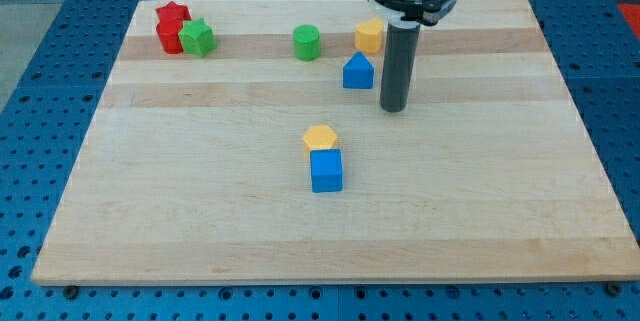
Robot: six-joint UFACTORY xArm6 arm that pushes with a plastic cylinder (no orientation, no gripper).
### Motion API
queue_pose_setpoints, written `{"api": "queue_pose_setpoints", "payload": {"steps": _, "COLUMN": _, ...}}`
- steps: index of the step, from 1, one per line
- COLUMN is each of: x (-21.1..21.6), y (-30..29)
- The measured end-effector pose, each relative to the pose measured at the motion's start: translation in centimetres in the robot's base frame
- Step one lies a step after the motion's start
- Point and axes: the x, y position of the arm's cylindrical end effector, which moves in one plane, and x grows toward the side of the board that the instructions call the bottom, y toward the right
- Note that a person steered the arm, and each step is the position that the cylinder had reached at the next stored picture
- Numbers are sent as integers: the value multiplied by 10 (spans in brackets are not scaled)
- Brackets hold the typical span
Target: Move the blue triangle to the bottom of the green circle
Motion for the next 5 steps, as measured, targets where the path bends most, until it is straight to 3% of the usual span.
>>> {"api": "queue_pose_setpoints", "payload": {"steps": 3, "x": -49, "y": -5}}
{"api": "queue_pose_setpoints", "payload": {"steps": 5, "x": -49, "y": -14}}
